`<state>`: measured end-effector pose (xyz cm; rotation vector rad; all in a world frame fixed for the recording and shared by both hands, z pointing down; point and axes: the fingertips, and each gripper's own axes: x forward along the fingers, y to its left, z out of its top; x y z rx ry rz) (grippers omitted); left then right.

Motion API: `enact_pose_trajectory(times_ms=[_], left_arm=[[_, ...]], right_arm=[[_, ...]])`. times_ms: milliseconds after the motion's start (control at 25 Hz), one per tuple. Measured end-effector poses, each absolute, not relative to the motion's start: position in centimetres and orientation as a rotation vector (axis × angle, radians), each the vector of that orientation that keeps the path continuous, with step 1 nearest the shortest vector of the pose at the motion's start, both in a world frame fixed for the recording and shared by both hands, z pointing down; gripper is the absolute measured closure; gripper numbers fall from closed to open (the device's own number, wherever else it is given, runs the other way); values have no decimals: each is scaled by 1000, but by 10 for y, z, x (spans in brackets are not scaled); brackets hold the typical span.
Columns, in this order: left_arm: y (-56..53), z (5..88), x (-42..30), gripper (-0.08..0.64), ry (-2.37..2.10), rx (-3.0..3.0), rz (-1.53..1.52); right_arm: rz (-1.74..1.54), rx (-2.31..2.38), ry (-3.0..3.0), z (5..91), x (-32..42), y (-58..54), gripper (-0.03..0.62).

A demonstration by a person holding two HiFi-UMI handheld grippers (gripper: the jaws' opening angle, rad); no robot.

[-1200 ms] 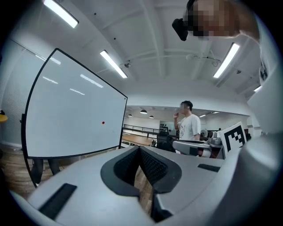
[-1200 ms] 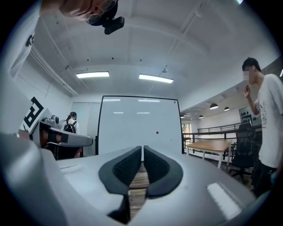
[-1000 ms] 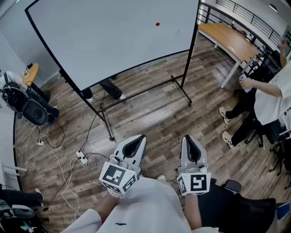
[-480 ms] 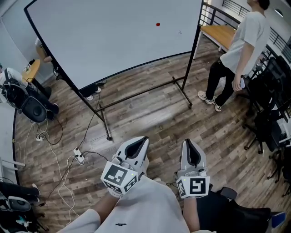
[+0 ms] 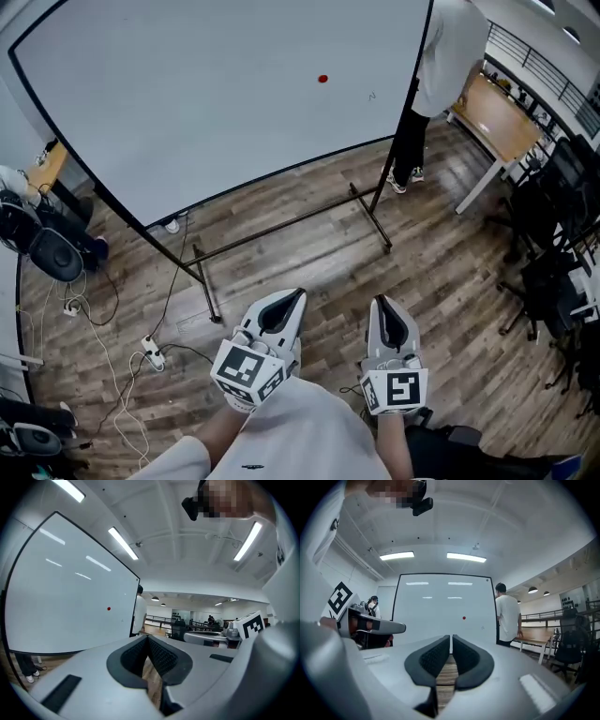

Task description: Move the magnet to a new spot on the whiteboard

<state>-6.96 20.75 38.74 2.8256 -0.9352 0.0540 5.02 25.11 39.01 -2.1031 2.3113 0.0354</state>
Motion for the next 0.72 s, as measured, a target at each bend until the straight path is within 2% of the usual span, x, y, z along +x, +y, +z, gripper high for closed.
enact_pose_trajectory(times_ms=[400, 720], left_arm=[[10, 359, -53, 554, -852, 2853, 38], [-74, 347, -39, 554, -830, 2866, 9]], right_arm=[[8, -2151, 2268, 368, 59, 58, 578], [67, -2171, 2248, 352, 68, -29, 578]])
